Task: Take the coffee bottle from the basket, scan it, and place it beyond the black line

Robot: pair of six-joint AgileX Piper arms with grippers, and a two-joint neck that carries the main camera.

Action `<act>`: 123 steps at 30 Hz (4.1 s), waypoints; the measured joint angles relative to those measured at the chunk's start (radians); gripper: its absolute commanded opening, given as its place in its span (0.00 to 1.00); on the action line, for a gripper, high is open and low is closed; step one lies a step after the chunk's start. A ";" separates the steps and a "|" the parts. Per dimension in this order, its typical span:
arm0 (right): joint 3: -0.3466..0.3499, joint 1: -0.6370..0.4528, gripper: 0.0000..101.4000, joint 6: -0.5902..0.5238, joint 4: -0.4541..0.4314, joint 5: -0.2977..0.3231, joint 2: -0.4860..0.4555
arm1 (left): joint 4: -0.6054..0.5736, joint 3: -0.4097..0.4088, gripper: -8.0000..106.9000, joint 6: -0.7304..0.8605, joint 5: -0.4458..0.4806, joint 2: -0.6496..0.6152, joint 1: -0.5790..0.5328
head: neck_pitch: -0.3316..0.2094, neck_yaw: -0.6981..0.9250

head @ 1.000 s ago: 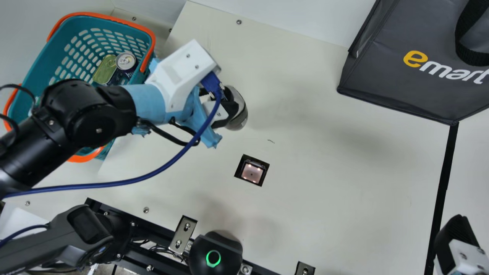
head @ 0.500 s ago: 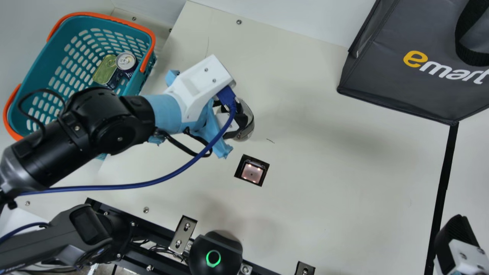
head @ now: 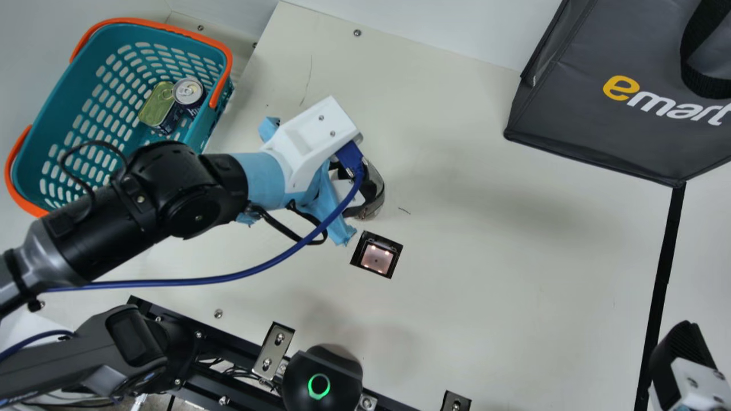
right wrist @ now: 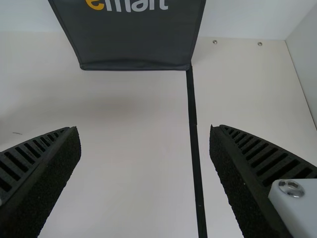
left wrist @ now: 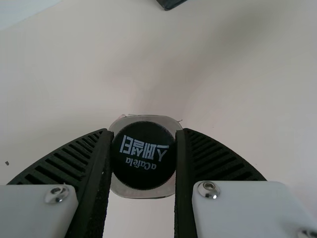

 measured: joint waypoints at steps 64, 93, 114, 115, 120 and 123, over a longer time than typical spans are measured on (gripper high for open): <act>0.000 0.000 0.90 0.000 0.000 -0.001 0.000 | 0.000 0.025 0.85 -0.048 -0.026 -0.008 0.021 | 0.000 0.000; 0.000 0.000 0.90 0.000 0.000 0.000 0.000 | 0.037 0.056 0.85 -0.104 -0.043 -0.161 0.124 | 0.000 0.000; 0.000 0.000 0.90 0.000 0.000 0.000 0.000 | 0.050 0.104 0.85 -0.016 0.008 -0.267 0.294 | 0.000 0.000; 0.000 0.000 0.90 0.000 0.000 0.000 0.000 | 0.048 0.107 0.85 -0.009 0.012 -0.269 0.304 | 0.000 0.000; 0.000 0.000 0.90 0.000 0.000 0.000 0.000 | 0.026 0.115 0.85 0.027 0.022 -0.283 0.357 | 0.000 0.000; 0.000 0.000 0.90 0.000 0.000 -0.001 0.000 | 0.011 0.119 0.85 0.051 0.027 -0.288 0.388 | 0.000 0.000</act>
